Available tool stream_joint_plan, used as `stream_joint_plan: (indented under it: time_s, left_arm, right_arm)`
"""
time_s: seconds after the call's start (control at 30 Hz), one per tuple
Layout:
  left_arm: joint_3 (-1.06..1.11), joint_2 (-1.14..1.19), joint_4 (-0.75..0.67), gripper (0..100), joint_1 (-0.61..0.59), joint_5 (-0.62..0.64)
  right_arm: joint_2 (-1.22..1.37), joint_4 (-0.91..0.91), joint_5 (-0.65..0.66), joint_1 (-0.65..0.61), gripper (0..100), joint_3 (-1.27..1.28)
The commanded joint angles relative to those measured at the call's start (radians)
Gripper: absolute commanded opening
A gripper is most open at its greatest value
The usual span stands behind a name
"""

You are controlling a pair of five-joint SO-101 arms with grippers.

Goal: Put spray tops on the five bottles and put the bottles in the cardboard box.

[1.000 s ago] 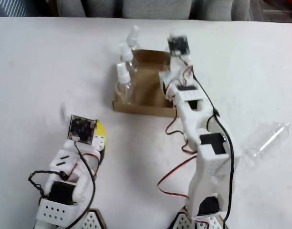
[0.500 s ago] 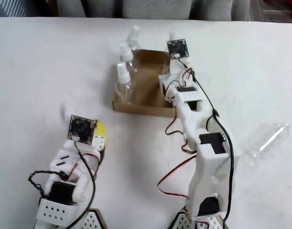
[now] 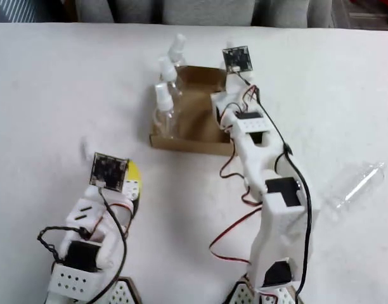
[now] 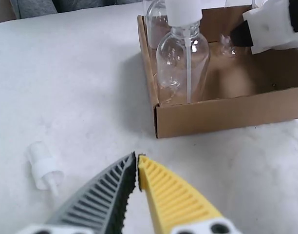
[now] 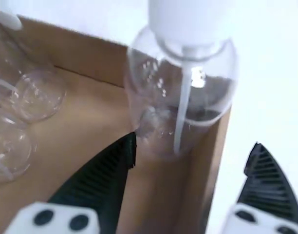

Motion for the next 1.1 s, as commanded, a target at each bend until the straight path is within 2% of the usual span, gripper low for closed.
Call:
stream_joint_plan:
  time_s: [0.0,0.4,0.73,0.87,1.0,1.07]
  left_arm:
    - [-0.003,-0.018,-0.025,2,-0.005,-0.011]
    - [-0.003,-0.016,-0.025,2,-0.005,-0.012]
    - [-0.003,-0.016,-0.025,2,-0.01,-0.014]
    - [-0.003,-0.016,-0.025,2,-0.01,-0.014]
    - [-0.003,-0.016,-0.025,2,-0.01,-0.014]
    - [-0.003,-0.016,-0.025,2,-0.012,-0.014]
  right_arm:
    - [-0.105,-0.001,0.0,0.001,31.1,0.012]
    - [-0.298,-0.001,0.0,-0.007,31.1,0.157]
    - [-0.604,0.007,0.008,-0.016,31.1,0.399]
    - [-0.773,0.165,0.006,-0.008,30.9,0.476]
    - [-0.944,0.452,0.002,0.019,30.7,0.488]
    - [-1.026,0.588,0.0,0.048,27.4,0.486]
